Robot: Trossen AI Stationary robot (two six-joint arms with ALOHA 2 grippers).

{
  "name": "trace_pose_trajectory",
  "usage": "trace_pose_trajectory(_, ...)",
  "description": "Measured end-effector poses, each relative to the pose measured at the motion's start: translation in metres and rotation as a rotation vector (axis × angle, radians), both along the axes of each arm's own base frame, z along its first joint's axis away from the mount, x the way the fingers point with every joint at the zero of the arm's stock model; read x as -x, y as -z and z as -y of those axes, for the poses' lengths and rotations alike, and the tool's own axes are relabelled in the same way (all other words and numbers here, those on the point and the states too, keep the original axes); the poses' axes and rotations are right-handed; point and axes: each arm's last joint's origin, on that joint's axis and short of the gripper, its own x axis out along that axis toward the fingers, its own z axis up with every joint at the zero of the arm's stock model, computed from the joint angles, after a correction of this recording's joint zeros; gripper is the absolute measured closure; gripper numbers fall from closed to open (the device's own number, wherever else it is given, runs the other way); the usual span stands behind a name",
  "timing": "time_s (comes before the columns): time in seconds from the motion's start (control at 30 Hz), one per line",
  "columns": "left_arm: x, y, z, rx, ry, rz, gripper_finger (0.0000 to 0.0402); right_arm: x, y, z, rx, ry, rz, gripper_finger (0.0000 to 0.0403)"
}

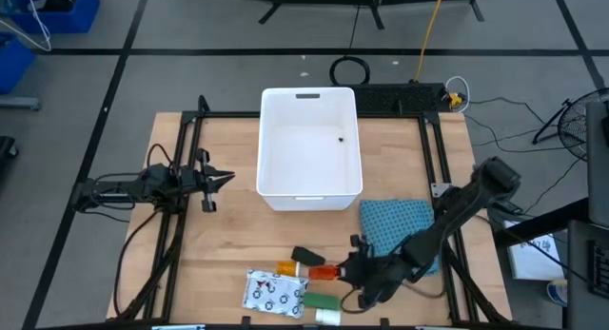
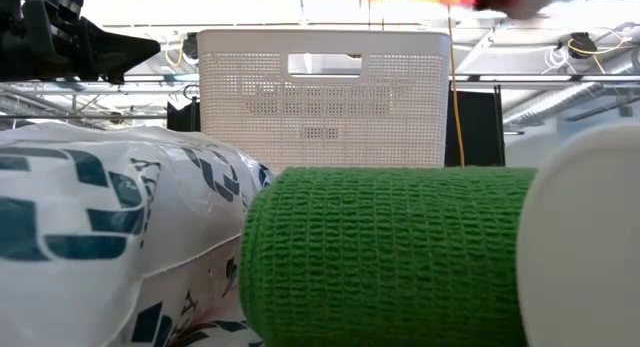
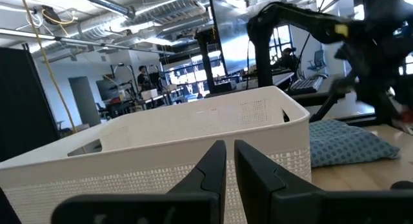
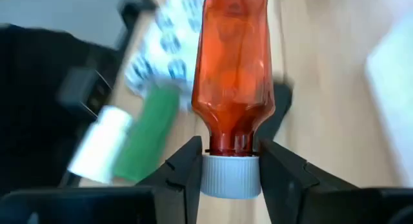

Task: Pick & place medical supplies in basket/bin
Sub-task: Put the red pill bottle into the bin

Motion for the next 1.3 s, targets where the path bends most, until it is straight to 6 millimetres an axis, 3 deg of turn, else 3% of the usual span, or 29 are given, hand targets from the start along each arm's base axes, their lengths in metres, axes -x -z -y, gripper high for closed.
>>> trace_pose_trajectory(0.2,0.0,0.0,-0.001,0.006,-0.027,-0.001,0.0364,0.015,-0.051,0.021,0.142,-0.109,0.169,0.029)
trace_pose_trajectory(0.3,0.0,0.0,-0.001,0.01,-0.043,-0.002,0.0364,0.024,-0.076,0.037,0.138,-0.139,0.23,0.029)
trace_pose_trajectory(0.4,0.0,0.0,-0.001,0.01,-0.043,-0.002,0.0364,0.039,-0.088,0.052,0.093,-0.208,0.27,0.029)
trace_pose_trajectory(0.53,0.0,0.0,-0.001,0.012,-0.043,0.003,0.0364,0.067,-0.079,0.071,0.026,-0.233,0.284,0.029)
trace_pose_trajectory(0.63,0.0,-0.001,-0.001,0.013,-0.042,0.008,0.0364,0.087,-0.07,0.084,-0.034,-0.232,0.393,0.029)
trace_pose_trajectory(0.8,0.0,-0.001,-0.001,0.013,-0.043,0.007,0.0364,0.121,-0.033,0.111,-0.077,-0.179,0.501,0.029)
trace_pose_trajectory(0.9,0.0,0.0,-0.001,0.013,-0.042,0.001,0.0364,0.135,-0.015,0.125,-0.106,-0.134,0.573,0.029)
trace_pose_trajectory(0.97,0.0,0.0,-0.001,0.013,-0.043,0.002,0.0364,0.139,-0.017,0.13,-0.13,-0.124,0.624,0.029)
trace_pose_trajectory(1.03,0.0,0.0,-0.001,0.013,-0.043,0.002,0.0364,0.137,-0.028,0.131,-0.115,-0.121,0.661,0.029)
trace_pose_trajectory(1.13,0.0,0.0,-0.001,0.027,-0.04,0.004,0.0364,0.127,-0.06,0.134,-0.013,-0.071,0.651,0.029)
trace_pose_trajectory(1.3,0.0,0.0,-0.001,0.073,-0.03,0.012,0.0364,0.103,-0.145,0.163,0.137,0.178,0.655,0.029)
